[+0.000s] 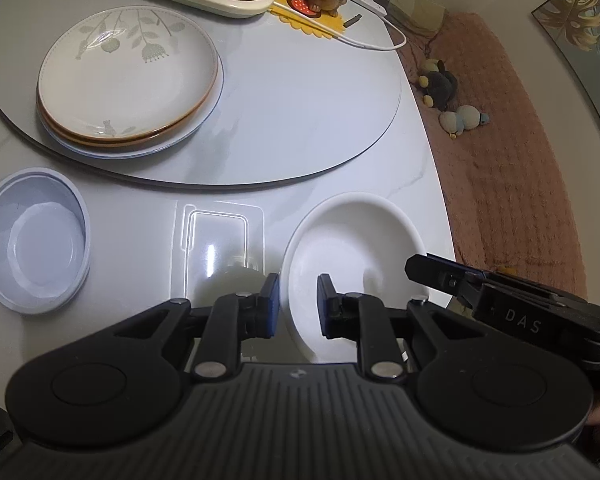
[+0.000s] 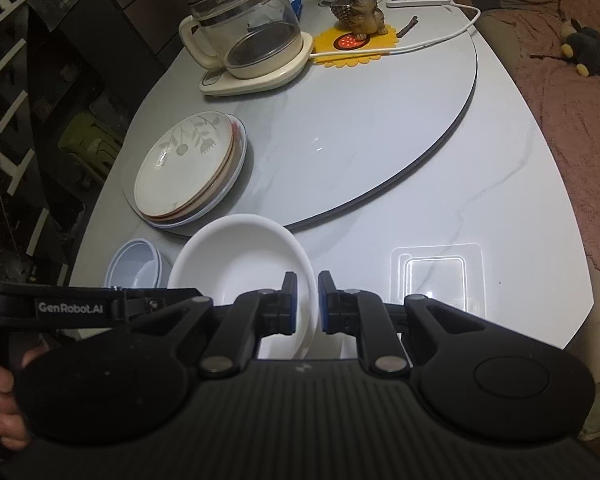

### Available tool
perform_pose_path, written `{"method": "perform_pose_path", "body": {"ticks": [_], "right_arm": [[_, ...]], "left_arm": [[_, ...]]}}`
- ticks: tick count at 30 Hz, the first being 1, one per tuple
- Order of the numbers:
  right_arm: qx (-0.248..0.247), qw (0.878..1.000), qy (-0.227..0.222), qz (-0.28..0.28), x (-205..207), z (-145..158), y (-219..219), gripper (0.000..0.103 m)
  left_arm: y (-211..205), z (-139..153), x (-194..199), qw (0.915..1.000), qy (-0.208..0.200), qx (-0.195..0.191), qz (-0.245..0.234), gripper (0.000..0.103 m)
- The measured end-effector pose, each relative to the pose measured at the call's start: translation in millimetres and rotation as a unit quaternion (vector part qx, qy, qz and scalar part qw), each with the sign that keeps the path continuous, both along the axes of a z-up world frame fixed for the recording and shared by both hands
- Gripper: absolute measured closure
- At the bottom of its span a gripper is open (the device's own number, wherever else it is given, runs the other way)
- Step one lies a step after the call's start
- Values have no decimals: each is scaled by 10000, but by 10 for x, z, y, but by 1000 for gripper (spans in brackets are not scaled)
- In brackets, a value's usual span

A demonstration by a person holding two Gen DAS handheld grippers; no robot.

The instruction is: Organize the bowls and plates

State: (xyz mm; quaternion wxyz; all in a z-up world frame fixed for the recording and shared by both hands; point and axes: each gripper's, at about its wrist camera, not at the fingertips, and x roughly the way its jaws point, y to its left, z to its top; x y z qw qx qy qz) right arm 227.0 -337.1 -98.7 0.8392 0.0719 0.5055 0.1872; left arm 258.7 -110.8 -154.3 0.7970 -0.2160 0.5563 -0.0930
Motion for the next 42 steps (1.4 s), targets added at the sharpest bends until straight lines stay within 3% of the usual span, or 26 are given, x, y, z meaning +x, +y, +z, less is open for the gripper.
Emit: {"method": "perform_pose_path", "body": {"ticks": [14, 26, 36, 42], "right_arm": [[296, 9987, 123, 395, 97, 145, 431, 89], [520, 9937, -8, 989, 258, 271, 1298, 89], [364, 9900, 165, 1350, 322, -28, 2073, 88], [-3, 9896, 289, 1408, 318, -315, 2327, 88]], "left_arm": [[502, 209, -110, 9992, -42, 43, 397, 81], [1405, 335, -238, 9942, -103, 140, 1057, 81], [2068, 115, -341, 9876, -1, 293, 1543, 81], [2162, -114, -251, 9900, 164, 550, 1290, 80]]}}
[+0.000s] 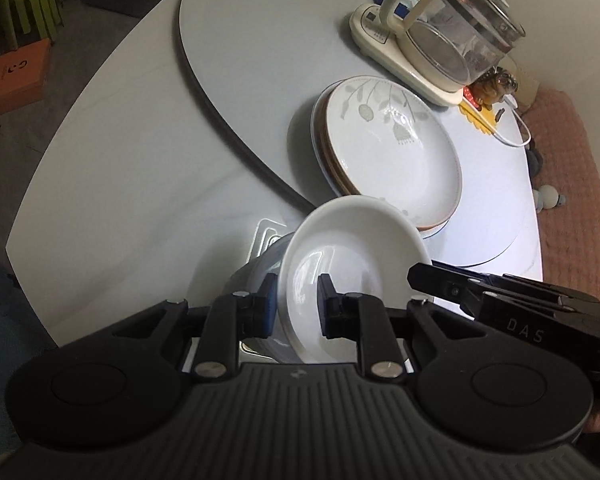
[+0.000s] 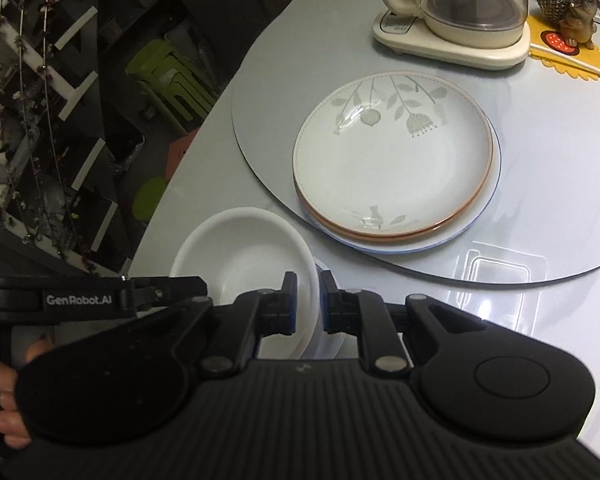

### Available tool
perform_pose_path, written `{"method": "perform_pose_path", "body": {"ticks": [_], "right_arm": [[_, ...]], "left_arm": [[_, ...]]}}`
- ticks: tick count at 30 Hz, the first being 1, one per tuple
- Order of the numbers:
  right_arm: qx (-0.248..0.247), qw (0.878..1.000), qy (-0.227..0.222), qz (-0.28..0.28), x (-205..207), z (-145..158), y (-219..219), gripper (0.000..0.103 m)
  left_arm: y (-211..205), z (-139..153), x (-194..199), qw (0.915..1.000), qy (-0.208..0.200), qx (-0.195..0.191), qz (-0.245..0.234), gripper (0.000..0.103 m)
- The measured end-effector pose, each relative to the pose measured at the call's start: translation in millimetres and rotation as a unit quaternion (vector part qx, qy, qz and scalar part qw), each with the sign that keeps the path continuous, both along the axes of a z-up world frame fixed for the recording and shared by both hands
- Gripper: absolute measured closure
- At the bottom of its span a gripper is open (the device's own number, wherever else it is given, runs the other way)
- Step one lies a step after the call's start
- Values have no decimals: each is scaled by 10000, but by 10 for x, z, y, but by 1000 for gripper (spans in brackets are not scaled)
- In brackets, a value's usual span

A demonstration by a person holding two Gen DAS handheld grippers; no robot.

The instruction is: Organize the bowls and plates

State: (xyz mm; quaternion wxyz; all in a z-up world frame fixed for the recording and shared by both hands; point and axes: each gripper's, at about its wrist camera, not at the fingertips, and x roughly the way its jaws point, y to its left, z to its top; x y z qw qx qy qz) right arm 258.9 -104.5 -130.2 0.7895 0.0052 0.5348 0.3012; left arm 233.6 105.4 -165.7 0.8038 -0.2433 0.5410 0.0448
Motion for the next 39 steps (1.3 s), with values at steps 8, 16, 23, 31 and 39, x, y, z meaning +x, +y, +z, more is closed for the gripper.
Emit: {"method": "perform_pose_path", "body": {"ticks": [8, 16, 23, 31, 39], "right_arm": [[-202, 9988, 321, -302, -22, -264, 11, 87], [-24, 9970, 516, -582, 116, -245, -159, 55], [115, 9939, 953, -541, 115, -376, -137, 54], [177, 9864, 1371, -894, 17, -627, -161, 54], [268, 9825, 1497, -1076, 29, -774, -160, 55]], "left_arm": [[68, -235, 70, 9998, 108, -145, 103, 80], [218, -313, 54, 9991, 196, -282, 249, 71], [295, -493, 36, 9978, 408, -371, 354, 50], [241, -696, 109, 9965, 286, -732, 297, 50], [229, -857, 222, 9972, 318, -650, 168, 51]]}}
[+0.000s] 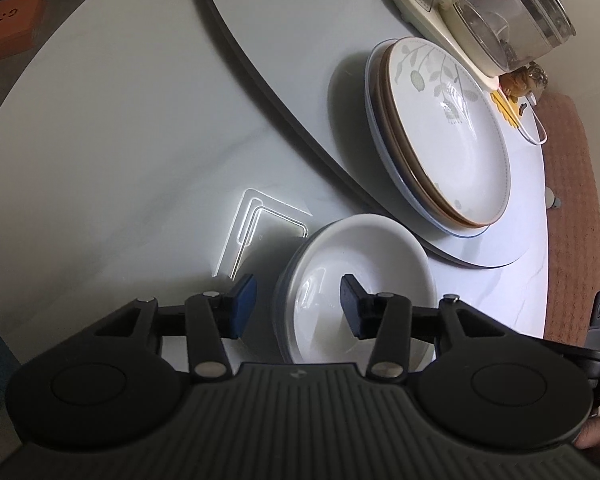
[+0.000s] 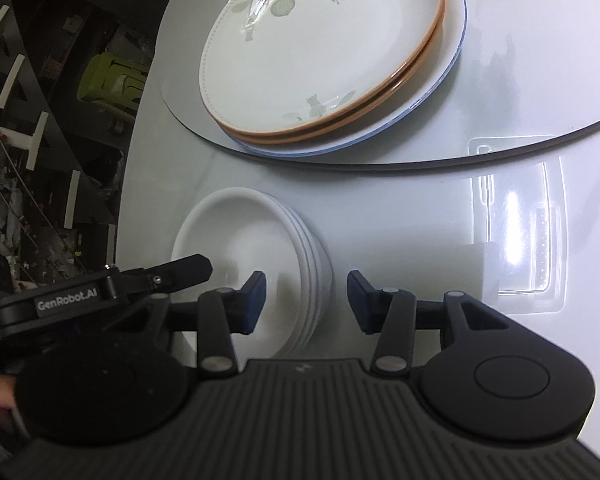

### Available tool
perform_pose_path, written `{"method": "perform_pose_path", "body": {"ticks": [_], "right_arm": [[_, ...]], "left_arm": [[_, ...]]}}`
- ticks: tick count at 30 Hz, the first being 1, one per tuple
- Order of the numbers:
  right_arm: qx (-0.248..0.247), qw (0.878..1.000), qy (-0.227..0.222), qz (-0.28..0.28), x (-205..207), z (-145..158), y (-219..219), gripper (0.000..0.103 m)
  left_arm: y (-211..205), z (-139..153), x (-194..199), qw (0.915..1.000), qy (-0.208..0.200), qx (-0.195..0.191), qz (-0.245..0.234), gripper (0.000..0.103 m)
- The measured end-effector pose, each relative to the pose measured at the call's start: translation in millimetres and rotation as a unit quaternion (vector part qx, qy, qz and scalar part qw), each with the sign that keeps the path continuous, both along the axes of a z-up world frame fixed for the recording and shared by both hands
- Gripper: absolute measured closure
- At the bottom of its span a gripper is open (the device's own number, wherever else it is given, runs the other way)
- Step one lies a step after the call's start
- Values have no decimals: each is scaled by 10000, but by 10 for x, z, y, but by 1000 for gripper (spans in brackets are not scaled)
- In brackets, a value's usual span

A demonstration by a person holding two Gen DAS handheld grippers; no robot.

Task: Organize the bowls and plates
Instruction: 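Close both grippers on the rim of the stacked bowls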

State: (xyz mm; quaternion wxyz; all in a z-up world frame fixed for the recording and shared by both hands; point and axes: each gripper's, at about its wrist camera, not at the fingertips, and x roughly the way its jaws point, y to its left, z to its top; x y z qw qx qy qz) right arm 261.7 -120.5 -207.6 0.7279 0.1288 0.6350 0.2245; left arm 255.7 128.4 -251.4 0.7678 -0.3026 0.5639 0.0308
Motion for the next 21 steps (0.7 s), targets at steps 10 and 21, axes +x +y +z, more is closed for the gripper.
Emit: {"method": "perform_pose_path", "body": {"ticks": [10, 21], "right_arm": [[89, 9999, 103, -63, 49, -90, 48, 63], [30, 9997, 75, -241, 68, 59, -51, 81]], "left_arm": [[-38, -112, 92, 9996, 30, -46, -284, 60], [-155, 55, 58, 9979, 321, 157, -542, 72]]}}
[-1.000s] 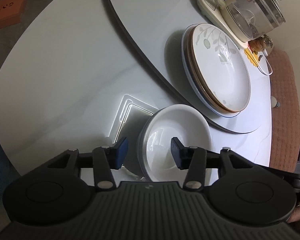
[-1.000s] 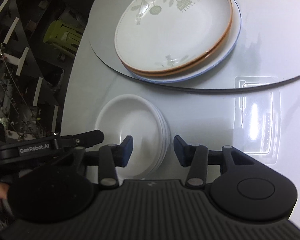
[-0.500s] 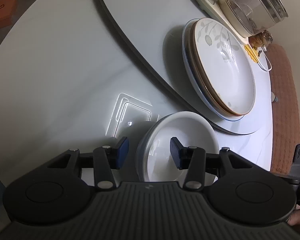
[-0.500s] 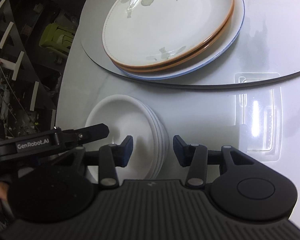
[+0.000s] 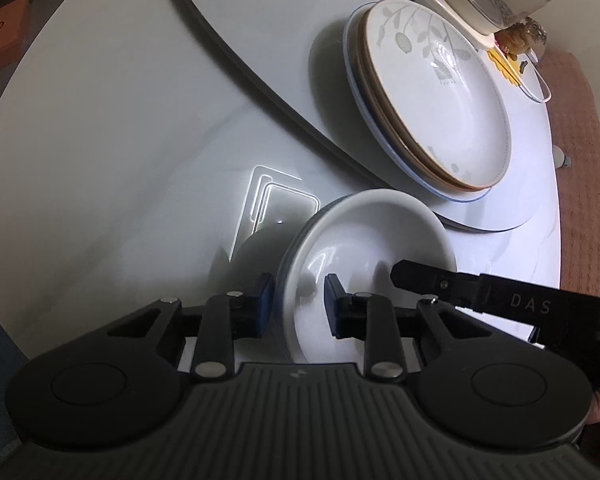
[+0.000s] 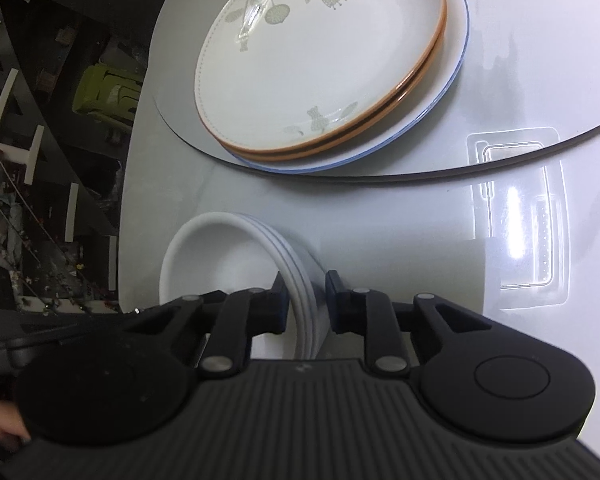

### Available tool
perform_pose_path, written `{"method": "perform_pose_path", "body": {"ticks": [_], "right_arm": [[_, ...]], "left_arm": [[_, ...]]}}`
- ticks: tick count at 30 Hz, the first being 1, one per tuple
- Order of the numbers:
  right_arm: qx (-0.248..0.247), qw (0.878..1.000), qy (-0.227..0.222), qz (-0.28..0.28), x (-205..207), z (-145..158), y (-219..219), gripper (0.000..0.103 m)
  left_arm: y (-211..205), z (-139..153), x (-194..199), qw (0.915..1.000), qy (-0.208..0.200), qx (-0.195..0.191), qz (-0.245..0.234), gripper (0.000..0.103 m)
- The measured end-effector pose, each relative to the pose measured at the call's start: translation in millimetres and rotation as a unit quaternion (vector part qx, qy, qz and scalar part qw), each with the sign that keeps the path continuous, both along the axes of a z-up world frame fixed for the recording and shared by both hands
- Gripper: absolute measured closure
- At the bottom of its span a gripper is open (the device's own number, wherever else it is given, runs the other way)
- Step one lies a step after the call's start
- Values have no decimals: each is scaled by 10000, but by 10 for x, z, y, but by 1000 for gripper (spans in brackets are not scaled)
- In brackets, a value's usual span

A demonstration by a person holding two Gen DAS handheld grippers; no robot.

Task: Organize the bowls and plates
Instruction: 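Close both grippers on the rim of the stacked bowls, then lift the bowl stack with both grippers over the plate stack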

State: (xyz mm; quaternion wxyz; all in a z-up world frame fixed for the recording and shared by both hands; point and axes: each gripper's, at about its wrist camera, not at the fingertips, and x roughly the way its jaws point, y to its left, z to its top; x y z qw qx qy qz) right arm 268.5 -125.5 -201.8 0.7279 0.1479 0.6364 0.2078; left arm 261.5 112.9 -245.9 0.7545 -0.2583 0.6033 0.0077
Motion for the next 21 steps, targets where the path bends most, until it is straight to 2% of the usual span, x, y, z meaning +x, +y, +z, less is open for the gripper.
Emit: {"method": "perform_pose_path", "body": {"ticks": [5, 7, 10, 17, 21], "right_arm": [[51, 9997, -7, -225, -10, 190, -108, 80], [26, 9996, 39, -296, -24, 293, -149, 80], [12, 9994, -76, -340, -63, 480, -198, 80], [-45, 9991, -205, -374, -97, 814, -326, 80], [-168, 9990, -267, -308, -125, 1033, -334, 80]], "left_arm": [[-79, 190, -57, 9998, 44, -133, -134, 72], [-114, 304, -82, 9995, 158, -279, -33, 71], [-164, 481, -143, 9991, 119, -409, 42, 71], [-325, 830, -202, 9990, -4, -440, 10, 71], [-388, 1031, -189, 9991, -77, -379, -162, 71]]}}
